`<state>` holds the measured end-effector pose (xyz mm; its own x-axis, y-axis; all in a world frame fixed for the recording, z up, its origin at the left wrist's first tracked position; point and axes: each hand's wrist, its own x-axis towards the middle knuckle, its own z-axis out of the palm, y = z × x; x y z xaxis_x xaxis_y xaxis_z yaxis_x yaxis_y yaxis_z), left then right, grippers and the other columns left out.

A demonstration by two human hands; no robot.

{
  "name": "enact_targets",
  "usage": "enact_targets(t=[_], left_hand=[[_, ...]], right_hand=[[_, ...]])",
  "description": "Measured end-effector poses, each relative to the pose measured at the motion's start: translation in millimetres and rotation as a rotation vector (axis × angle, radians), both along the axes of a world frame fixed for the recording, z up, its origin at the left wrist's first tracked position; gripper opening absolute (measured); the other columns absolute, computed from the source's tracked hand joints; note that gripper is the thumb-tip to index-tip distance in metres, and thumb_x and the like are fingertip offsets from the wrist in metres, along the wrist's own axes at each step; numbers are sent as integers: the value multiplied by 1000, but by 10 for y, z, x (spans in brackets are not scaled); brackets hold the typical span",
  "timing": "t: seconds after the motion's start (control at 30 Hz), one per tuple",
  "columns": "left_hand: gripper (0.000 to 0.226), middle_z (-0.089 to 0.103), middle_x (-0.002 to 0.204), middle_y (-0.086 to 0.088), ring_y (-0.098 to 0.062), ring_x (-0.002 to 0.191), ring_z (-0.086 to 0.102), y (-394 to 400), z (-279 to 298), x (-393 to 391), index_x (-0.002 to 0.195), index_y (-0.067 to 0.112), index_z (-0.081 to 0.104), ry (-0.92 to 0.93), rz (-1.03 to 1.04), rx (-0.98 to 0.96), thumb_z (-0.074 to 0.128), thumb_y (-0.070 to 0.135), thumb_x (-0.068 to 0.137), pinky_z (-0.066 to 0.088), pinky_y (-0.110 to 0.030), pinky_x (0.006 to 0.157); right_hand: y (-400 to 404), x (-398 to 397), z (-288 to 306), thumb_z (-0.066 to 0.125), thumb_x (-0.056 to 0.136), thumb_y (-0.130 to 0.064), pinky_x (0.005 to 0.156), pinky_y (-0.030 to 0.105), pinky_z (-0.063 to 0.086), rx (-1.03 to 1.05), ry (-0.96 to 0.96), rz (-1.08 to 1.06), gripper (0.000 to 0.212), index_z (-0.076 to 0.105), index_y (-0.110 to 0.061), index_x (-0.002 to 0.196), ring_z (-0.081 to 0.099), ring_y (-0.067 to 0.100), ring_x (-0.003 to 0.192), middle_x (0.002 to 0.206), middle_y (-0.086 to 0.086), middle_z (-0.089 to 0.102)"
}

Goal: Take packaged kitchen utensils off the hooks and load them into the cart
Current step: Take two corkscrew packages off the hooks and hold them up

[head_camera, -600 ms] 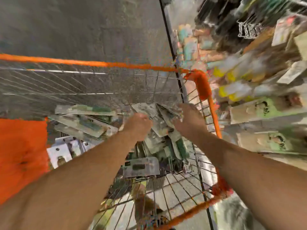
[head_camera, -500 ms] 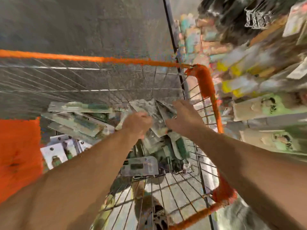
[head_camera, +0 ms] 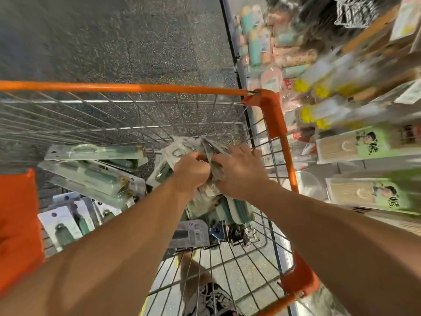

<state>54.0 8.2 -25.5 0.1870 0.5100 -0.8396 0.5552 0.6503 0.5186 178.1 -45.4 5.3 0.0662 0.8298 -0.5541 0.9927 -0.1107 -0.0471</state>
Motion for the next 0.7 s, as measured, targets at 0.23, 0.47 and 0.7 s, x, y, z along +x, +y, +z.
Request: enact_targets(t=[0.23,0.47,0.7], left_hand=[[55,80,92,-6,-25,90,77,-44,-9,-13,98,16,77,-185,286,-246,40,55,108,62,-43,87],[62,79,95,-10,-29,91,76,-280,107,-253,104,27,81,-399,288,-148,41,73,101,61,-47,91],[37,75,78,-4,-29,80,73,-411,291,-462,102,14,72,-364,350,-172,71,49,90,59,-46,86]], right_hand=[[-261,-169,42,72,78,-41,108,63,42,219,309,-48,59,54,-19,129,43,37,130,138,14,53],[-294,-393,327,42,106,-31,54,33,53,442,642,-505,13,47,-20,106,60,17,64,79,2,62],[-415,-608,676,82,76,-22,77,33,60,435,676,-924,45,57,-32,111,64,13,90,105,-6,62]])
